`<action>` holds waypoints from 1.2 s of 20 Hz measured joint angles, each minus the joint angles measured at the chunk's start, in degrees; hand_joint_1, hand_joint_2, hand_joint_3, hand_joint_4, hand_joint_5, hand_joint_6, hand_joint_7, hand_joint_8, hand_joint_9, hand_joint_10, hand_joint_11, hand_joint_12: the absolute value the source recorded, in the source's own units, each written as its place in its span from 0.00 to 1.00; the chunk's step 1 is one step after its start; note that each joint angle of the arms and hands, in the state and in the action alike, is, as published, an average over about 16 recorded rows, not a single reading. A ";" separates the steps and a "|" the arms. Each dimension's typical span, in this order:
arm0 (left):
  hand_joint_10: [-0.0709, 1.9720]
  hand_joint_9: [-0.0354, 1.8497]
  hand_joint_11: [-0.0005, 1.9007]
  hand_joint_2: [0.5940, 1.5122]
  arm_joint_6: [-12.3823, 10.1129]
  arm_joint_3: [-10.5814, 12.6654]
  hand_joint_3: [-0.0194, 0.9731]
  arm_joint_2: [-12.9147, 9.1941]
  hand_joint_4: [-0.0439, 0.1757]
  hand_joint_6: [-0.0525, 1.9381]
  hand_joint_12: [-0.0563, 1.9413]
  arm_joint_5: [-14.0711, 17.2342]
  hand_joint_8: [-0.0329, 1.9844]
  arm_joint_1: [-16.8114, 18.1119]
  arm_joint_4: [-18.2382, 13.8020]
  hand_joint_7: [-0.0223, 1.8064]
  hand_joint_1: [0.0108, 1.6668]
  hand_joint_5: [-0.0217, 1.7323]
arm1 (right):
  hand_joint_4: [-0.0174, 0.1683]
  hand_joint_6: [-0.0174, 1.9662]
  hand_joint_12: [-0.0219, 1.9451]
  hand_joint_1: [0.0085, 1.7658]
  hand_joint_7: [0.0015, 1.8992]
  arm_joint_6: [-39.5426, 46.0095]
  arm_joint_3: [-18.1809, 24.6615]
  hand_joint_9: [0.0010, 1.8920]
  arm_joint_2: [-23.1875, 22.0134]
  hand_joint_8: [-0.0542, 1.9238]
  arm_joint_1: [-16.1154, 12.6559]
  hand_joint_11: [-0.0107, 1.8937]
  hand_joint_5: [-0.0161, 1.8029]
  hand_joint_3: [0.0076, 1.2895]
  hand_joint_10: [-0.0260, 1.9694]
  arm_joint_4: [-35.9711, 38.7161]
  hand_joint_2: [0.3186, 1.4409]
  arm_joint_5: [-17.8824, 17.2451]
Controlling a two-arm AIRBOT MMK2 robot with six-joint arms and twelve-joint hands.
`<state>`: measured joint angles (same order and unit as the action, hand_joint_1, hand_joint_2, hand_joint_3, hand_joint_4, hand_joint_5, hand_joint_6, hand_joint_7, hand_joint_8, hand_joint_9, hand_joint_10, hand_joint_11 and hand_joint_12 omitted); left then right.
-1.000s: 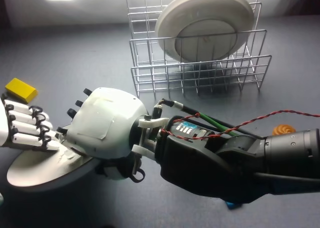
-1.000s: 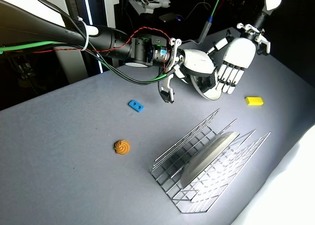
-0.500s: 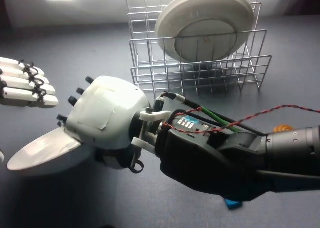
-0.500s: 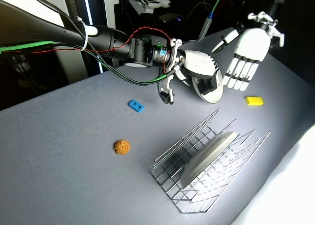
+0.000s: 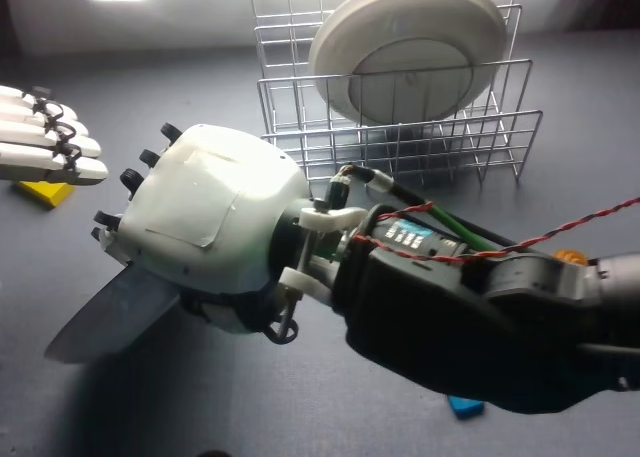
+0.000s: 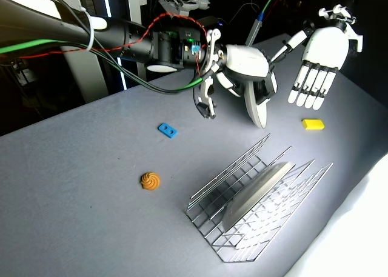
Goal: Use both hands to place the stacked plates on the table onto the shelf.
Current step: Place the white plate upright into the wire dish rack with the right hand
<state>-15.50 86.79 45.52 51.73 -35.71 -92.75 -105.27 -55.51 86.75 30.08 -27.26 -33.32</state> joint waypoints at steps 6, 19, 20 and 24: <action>0.04 0.03 0.01 0.53 -0.44 0.52 0.04 -0.23 0.20 0.03 0.05 0.37 0.02 1.19 -0.06 0.02 0.00 0.02 | 0.08 0.49 0.63 0.67 0.58 1.84 7.09 0.63 -6.68 0.48 -3.09 0.47 0.51 0.00 0.34 -0.78 0.60 0.84; 0.04 0.03 0.01 0.52 -0.69 0.97 0.04 -0.29 0.20 0.03 0.05 0.66 0.02 1.86 -0.50 0.02 0.00 0.02 | 0.08 0.41 0.66 0.68 0.60 25.32 15.60 0.62 -22.57 0.46 -14.48 0.48 0.55 0.00 0.40 7.31 0.59 14.88; 0.04 0.03 0.01 0.52 -0.69 0.96 0.04 -0.29 0.20 0.03 0.05 0.67 0.02 1.86 -0.55 0.02 0.00 0.02 | 0.08 0.41 0.66 0.68 0.60 29.31 15.40 0.62 -23.37 0.46 -15.21 0.48 0.55 0.00 0.40 9.80 0.59 16.23; 0.04 0.03 0.01 0.52 -0.69 0.93 0.04 -0.29 0.20 0.03 0.05 0.66 0.02 1.86 -0.73 0.02 0.00 0.02 | 0.07 0.42 0.66 0.68 0.60 45.63 13.59 0.62 -25.83 0.46 -17.55 0.47 0.54 0.00 0.40 20.19 0.59 20.69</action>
<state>-16.19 87.71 45.23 52.39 -33.85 -93.48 -59.64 -41.92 60.92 12.54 -7.07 -12.63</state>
